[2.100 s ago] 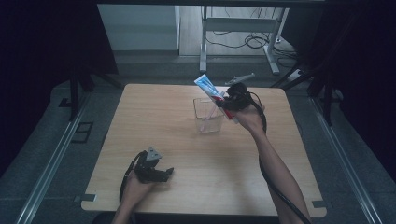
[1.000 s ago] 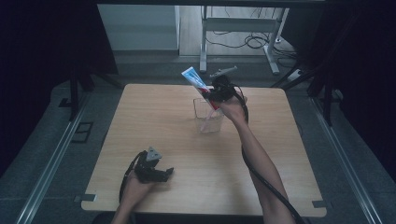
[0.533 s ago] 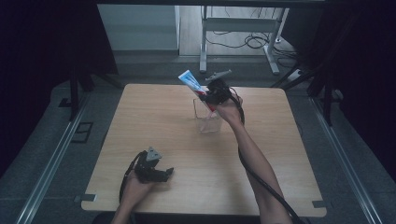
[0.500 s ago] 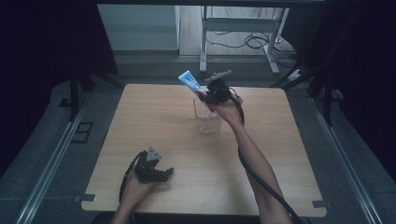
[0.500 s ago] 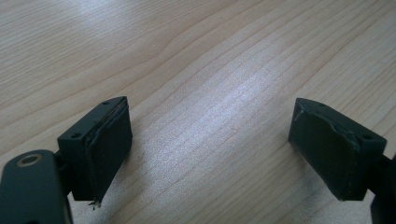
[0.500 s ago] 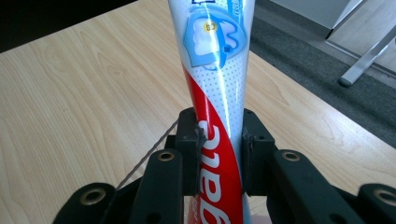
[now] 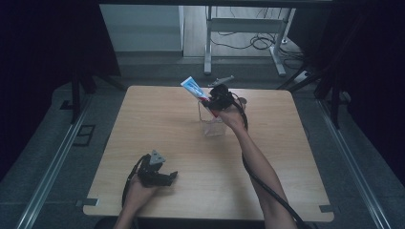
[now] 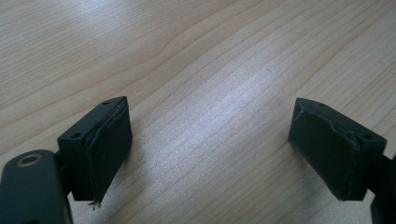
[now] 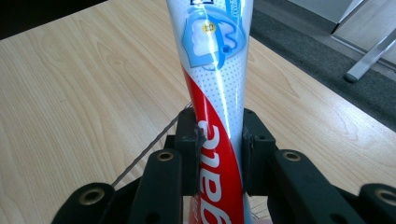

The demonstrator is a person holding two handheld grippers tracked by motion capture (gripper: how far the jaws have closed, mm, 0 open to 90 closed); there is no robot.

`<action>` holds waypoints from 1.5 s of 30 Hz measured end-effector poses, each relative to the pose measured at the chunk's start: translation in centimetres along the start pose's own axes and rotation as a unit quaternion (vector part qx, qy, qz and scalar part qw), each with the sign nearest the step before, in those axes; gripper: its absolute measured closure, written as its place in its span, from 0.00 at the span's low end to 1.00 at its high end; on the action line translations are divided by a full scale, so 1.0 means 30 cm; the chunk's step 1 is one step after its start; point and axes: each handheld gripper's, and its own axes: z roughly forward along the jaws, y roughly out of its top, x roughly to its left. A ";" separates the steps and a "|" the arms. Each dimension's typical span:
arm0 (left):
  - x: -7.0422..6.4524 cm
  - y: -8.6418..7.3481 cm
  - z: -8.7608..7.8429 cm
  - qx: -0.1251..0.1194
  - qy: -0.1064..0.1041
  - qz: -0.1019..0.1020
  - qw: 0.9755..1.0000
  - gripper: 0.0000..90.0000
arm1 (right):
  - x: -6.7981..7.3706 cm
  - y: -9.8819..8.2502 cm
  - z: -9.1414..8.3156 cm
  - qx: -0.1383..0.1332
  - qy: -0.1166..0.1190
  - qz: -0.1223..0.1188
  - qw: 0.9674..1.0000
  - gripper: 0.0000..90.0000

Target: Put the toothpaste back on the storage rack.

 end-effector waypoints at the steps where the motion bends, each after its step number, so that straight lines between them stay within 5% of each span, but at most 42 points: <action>1: 0.000 0.000 0.000 0.000 0.000 0.000 1.000 0.15 | 0.000 -0.001 0.000 0.000 -0.001 0.000 1.000 0.80; 45: 0.000 0.000 0.000 0.000 0.000 0.000 1.000 0.15 | -0.021 -0.071 0.001 0.036 0.033 0.016 0.999 0.75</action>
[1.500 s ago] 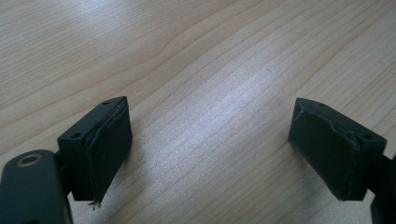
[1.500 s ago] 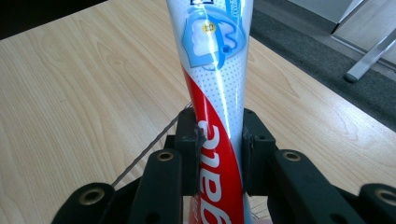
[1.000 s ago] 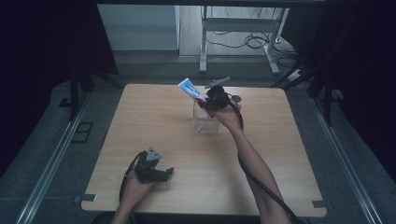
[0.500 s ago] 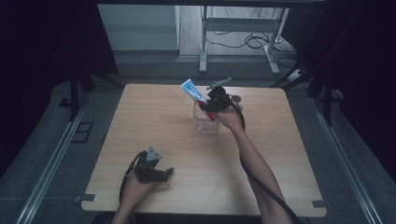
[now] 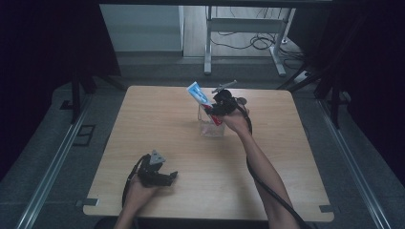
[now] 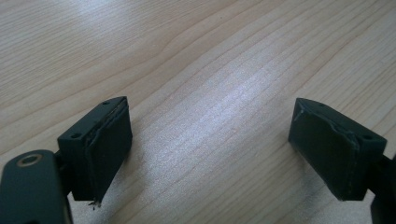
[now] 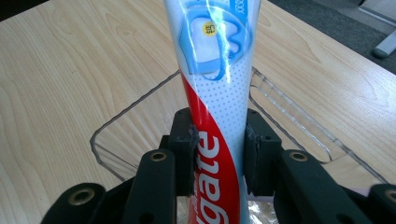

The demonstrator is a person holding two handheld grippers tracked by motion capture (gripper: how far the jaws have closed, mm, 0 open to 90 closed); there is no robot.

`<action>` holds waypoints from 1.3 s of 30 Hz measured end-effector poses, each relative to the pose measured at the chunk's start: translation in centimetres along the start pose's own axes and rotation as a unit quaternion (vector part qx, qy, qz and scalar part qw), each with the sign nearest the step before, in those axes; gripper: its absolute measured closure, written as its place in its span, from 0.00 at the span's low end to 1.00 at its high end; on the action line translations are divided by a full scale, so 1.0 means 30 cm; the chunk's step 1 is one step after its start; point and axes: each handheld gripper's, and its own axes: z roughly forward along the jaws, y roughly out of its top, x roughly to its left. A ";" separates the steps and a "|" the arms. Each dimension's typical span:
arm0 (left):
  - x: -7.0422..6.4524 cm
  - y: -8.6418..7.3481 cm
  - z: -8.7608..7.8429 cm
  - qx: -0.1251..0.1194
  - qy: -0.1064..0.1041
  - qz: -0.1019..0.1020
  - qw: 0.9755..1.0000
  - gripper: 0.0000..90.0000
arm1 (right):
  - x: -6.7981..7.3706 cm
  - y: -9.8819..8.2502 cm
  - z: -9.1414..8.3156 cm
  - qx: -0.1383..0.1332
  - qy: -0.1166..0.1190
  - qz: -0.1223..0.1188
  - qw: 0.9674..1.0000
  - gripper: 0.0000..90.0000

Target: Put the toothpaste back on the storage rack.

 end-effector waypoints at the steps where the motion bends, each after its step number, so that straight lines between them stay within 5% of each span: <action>1: 0.000 0.000 0.000 0.000 0.000 0.000 1.000 0.15 | 0.000 0.000 -0.001 0.001 0.000 0.000 1.000 0.75; 17: 0.000 0.000 0.000 0.000 0.000 0.000 1.000 0.15 | -0.006 0.001 -0.018 0.013 0.005 -0.002 1.000 0.72; 20: 0.000 0.000 0.000 0.000 0.000 0.000 1.000 0.15 | -0.008 0.004 -0.021 0.036 0.006 -0.005 0.999 0.66; 25: 0.000 0.000 0.000 0.000 0.001 0.000 1.000 0.15 | -0.015 0.003 -0.049 0.016 0.008 -0.003 1.000 0.77; 39: 0.000 0.000 0.000 0.000 0.001 0.000 1.000 0.15 | -0.023 -0.016 -0.061 0.013 0.005 0.005 1.000 0.71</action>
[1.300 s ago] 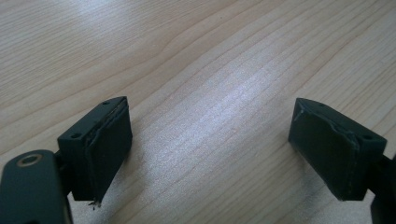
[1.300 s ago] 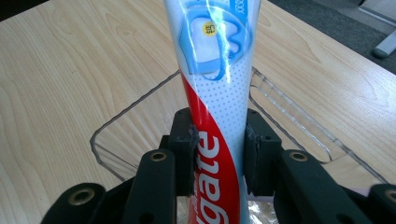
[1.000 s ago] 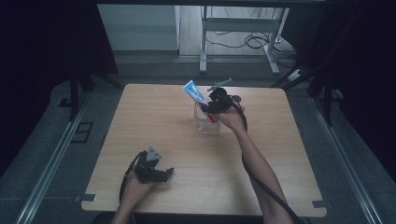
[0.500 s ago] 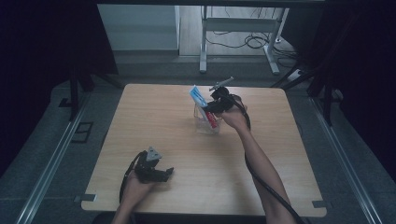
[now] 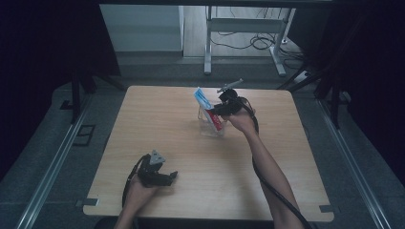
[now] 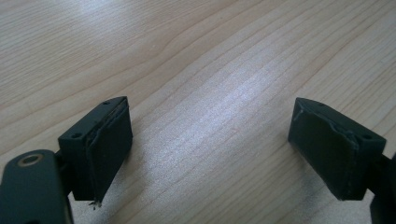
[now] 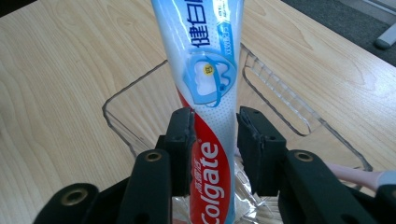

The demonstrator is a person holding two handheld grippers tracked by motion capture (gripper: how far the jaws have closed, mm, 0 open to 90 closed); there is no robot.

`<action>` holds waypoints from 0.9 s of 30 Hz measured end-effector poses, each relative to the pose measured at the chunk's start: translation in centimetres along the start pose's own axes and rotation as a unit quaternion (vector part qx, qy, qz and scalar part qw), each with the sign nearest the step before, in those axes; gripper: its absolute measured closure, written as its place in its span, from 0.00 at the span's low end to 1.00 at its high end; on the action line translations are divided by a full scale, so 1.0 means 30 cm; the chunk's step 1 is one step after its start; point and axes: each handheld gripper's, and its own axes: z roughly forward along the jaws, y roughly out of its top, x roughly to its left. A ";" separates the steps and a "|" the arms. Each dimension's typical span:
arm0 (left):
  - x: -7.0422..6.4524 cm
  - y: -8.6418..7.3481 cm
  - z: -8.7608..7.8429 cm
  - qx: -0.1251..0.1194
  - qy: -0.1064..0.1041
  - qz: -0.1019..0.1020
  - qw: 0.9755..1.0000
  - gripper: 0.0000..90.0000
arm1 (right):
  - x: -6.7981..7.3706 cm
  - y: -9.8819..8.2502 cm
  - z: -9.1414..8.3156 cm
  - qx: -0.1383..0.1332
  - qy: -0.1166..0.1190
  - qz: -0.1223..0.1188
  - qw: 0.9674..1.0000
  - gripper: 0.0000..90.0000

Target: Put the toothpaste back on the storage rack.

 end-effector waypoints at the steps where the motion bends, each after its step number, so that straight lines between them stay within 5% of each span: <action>1: 0.000 0.000 0.000 0.000 0.000 0.000 1.000 0.15 | 0.001 -0.001 -0.001 -0.001 0.000 -0.002 1.000 0.70; 27: 0.000 0.000 0.000 -0.001 0.000 0.000 1.000 0.15 | 0.054 -0.022 -0.059 -0.021 0.000 -0.016 1.000 0.25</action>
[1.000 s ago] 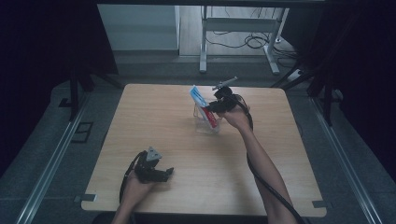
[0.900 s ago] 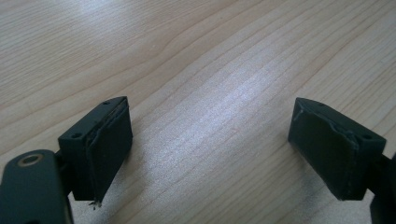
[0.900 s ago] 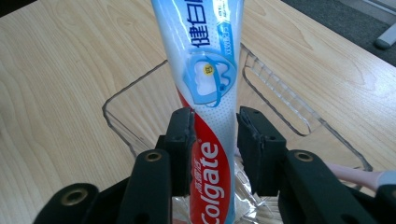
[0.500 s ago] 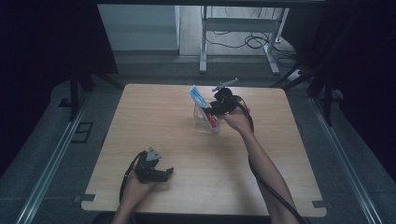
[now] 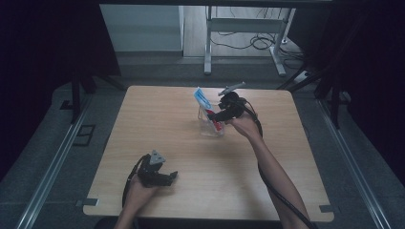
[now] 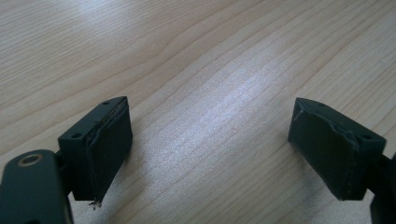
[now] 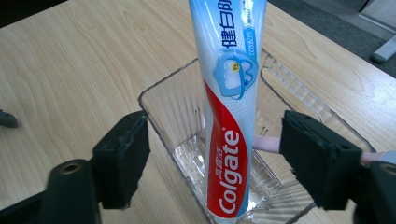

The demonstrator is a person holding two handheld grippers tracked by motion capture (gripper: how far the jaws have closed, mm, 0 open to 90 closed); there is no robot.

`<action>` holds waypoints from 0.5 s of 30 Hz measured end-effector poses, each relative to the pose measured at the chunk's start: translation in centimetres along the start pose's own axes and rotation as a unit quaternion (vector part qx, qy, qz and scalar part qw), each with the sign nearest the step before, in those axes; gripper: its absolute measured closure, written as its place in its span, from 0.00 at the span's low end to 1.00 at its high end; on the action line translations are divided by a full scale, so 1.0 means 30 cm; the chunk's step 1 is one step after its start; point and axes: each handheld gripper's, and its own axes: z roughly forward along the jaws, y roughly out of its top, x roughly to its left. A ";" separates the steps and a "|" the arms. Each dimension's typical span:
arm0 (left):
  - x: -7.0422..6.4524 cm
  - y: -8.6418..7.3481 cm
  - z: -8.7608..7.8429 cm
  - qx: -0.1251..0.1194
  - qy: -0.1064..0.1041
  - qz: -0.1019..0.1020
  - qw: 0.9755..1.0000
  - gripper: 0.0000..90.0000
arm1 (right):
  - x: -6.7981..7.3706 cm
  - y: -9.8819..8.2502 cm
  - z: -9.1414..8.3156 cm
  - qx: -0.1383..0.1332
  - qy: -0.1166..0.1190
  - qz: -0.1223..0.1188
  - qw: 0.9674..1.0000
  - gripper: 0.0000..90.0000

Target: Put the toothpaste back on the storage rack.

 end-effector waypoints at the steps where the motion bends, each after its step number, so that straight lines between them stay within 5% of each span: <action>1: 0.000 0.000 0.000 0.000 0.000 0.000 1.000 0.15 | 0.001 -0.001 -0.003 -0.002 -0.001 -0.002 1.000 0.23; 15: 0.000 0.000 0.000 0.000 0.000 0.000 1.000 0.15 | 0.029 -0.031 -0.014 0.005 0.003 -0.014 1.000 0.09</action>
